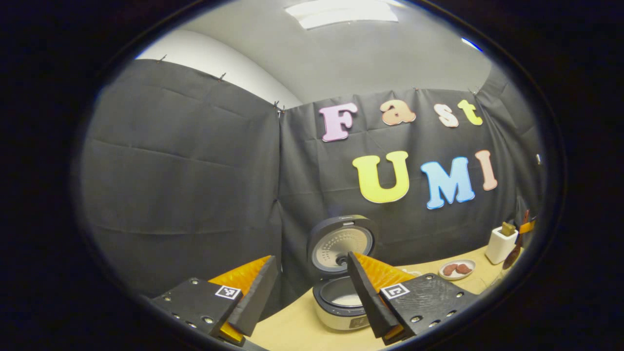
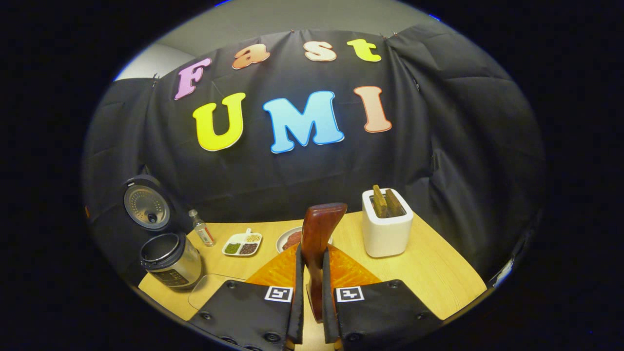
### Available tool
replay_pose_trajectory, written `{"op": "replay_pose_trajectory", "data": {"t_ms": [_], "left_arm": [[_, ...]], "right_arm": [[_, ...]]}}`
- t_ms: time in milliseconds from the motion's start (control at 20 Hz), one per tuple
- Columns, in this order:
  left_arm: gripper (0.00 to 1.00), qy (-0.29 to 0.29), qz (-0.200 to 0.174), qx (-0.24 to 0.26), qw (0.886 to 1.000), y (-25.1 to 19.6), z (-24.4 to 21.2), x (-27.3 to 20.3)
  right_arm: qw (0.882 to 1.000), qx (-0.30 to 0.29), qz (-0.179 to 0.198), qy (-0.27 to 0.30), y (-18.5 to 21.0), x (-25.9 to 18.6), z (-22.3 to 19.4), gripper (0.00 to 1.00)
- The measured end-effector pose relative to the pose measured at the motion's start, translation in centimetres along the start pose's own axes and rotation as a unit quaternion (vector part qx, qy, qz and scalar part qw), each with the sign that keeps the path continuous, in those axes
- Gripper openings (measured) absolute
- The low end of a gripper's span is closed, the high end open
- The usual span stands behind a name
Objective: Close the left gripper, press the button to open the rice cooker; take a wooden spoon from the chopstick holder with the right hand, scoop a spoonful of rice and pour it into the rice cooker, then put the wooden spoon back into the chopstick holder.
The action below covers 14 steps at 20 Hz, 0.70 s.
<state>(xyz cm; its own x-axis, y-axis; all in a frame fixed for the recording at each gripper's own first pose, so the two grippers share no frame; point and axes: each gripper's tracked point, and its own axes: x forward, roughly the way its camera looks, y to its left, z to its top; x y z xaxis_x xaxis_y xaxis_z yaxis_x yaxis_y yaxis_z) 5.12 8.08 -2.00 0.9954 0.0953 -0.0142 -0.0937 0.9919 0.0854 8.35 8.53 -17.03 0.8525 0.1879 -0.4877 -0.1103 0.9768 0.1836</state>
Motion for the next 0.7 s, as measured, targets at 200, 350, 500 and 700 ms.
{"op": "replay_pose_trajectory", "data": {"t_ms": [200,350,500,700], "left_arm": [[0.87,0.002,-0.001,-0.005,1.000,2.0,-0.7,1.3],[0.87,0.004,0.002,-0.004,1.000,3.8,-1.5,1.9],[0.88,0.010,0.005,0.001,1.000,5.8,-2.3,2.7],[0.88,0.020,0.009,-0.001,1.000,8.1,-3.8,3.5]], "right_arm": [[1.000,0.001,0.027,-0.010,5.2,0.3,0.0,0.18],[0.999,-0.012,0.033,-0.006,8.4,1.2,-1.7,0.14],[0.999,-0.029,0.034,0.008,10.9,2.4,-4.1,0.14],[0.998,-0.054,0.015,0.016,12.6,4.0,-7.0,0.18]]}}
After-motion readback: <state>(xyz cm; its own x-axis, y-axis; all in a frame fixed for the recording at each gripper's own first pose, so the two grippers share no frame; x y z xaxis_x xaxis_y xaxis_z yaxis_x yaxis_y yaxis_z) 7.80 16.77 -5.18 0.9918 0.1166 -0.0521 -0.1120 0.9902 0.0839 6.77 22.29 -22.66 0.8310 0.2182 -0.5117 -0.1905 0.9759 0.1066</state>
